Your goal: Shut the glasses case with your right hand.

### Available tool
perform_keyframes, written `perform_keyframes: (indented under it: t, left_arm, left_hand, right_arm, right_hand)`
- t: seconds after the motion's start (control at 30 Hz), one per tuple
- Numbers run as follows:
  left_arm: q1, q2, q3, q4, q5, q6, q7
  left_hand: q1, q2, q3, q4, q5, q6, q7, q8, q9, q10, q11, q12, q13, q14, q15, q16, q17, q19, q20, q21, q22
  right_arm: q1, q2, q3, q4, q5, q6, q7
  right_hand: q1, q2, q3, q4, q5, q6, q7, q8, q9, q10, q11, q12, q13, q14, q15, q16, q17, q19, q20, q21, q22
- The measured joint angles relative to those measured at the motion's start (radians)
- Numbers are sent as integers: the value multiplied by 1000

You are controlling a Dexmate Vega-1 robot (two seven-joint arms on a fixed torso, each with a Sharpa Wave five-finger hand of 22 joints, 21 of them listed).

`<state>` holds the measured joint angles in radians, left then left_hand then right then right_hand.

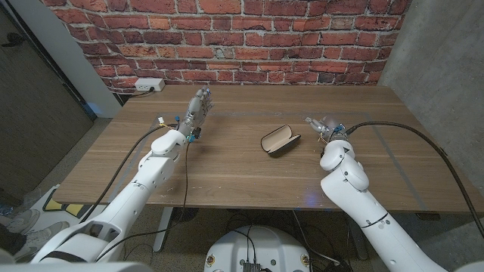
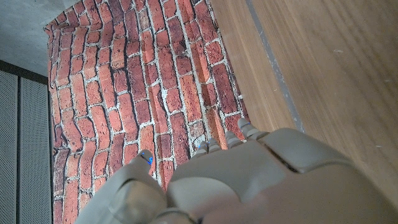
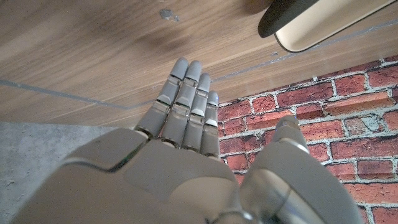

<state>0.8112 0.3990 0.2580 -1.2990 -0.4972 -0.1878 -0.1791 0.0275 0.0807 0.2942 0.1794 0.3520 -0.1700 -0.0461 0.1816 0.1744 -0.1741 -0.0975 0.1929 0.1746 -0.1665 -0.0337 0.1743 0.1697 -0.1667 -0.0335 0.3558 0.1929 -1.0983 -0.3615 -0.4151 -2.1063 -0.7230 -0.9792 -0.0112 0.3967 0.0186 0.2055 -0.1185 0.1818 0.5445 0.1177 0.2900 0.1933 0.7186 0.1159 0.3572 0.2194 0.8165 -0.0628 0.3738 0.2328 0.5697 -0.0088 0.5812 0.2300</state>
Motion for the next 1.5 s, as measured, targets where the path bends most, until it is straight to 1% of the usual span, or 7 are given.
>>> perform_keyframes:
  t: [0.33,0.7,0.87,0.9,0.93,1.07,1.5]
  left_arm:
    - [-11,-3,5,16,0,-5,-1]
    - [-23,-6,9,33,0,-10,-2]
    - [-31,-8,12,44,0,-10,-2]
    - [-33,-8,13,46,0,-10,-2]
    - [-35,-9,14,49,0,-10,-2]
    - [-40,-10,17,56,0,-10,-2]
    - [-55,-11,26,69,0,-14,-5]
  left_hand:
    - [0,0,0,0,0,0,0,0,0,0,0,0,0,0,0,0,0,0,0,0,0]
    - [0,0,0,0,8,0,0,0,1,0,0,0,0,0,0,0,0,0,0,0,0]
    - [0,0,0,0,8,0,0,0,5,0,0,0,0,0,0,0,0,0,0,-5,0]
    - [0,0,0,0,8,0,0,0,5,0,0,0,0,0,0,0,0,0,0,-5,0]
    - [0,0,0,0,8,0,0,0,5,0,0,0,0,0,0,0,0,0,0,-5,0]
    - [0,0,0,0,8,0,0,0,5,0,0,0,0,0,0,0,0,0,0,-5,0]
    - [0,0,0,0,8,0,0,0,5,0,0,0,0,0,0,0,0,0,0,-5,0]
  right_arm:
    - [64,-32,-111,-3,-112,-139,75]
    - [138,-62,-218,22,-204,-247,173]
    - [138,-62,-218,22,-244,-291,220]
    - [138,-62,-218,22,-252,-299,229]
    - [189,-80,-294,45,-256,-302,232]
    - [189,-80,-294,45,-282,-325,264]
    - [267,-102,-411,83,-359,-367,368]
  right_hand:
    - [9,-7,-14,-14,8,99,-7,18,14,118,-22,40,25,97,-41,122,76,37,-9,58,48]
    - [84,7,-7,-30,8,129,-12,25,22,159,-41,57,42,121,-57,188,131,43,-15,95,85]
    - [103,5,-12,-35,8,164,-22,33,28,195,-51,73,55,130,-66,237,170,52,-24,123,109]
    - [109,1,-12,-35,8,171,-25,37,30,204,-55,78,58,132,-68,250,179,53,-25,130,115]
    - [116,6,-12,-35,8,179,-26,41,32,215,-57,84,61,136,-72,263,191,57,-28,138,121]
    - [123,-1,-13,-34,8,218,-32,55,41,253,-63,102,75,153,-75,312,229,68,-29,166,146]
    - [123,-1,-36,-11,3,324,-53,76,39,345,-91,153,120,200,-98,432,332,96,-32,248,223]
